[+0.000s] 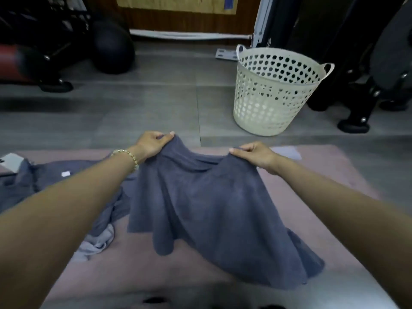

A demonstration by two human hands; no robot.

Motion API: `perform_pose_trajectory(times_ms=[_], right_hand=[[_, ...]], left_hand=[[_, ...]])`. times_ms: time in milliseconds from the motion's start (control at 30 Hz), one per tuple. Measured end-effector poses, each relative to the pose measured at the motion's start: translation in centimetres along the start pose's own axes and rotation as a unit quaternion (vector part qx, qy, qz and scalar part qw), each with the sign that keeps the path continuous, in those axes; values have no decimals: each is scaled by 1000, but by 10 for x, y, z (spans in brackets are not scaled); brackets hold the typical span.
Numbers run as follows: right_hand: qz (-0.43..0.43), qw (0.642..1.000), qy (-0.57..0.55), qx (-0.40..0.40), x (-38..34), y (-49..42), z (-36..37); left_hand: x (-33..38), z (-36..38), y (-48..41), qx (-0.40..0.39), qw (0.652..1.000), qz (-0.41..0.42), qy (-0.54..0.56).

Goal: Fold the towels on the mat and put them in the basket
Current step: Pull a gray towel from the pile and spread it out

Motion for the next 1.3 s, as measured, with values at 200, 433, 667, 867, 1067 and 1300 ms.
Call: perform_pose_trajectory(times_ms=[200, 433, 667, 867, 1067, 1300], right_hand=[[49, 995, -79, -35, 70, -88, 78], [131, 987, -96, -5, 192, -119, 47], [224, 972, -41, 62, 348, -88, -12], [285, 953, 101, -3, 407, -67, -19], [339, 930, 140, -18, 412, -44, -31], [336, 917, -207, -64, 413, -31, -23]], left_hand=[[-80, 91, -31, -59, 998, -7, -33], [-132, 198, -60, -120, 990, -72, -23], [-108, 343, -51, -245, 969, -7, -32], [-107, 427, -31, -314, 944, 11, -98], [-92, 448, -24, -345, 829, 144, -416], [-120, 431, -41, -404, 774, 49, -485]])
Point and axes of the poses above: each hand's wrist, its own y-axis away from the middle knuckle, its own z-axis out of the palm, x = y × z, the point moved 10 cm from there along -y, towards the middle knuckle, and after that the axes turned 6 degrees about z, right-handed, at the moved point
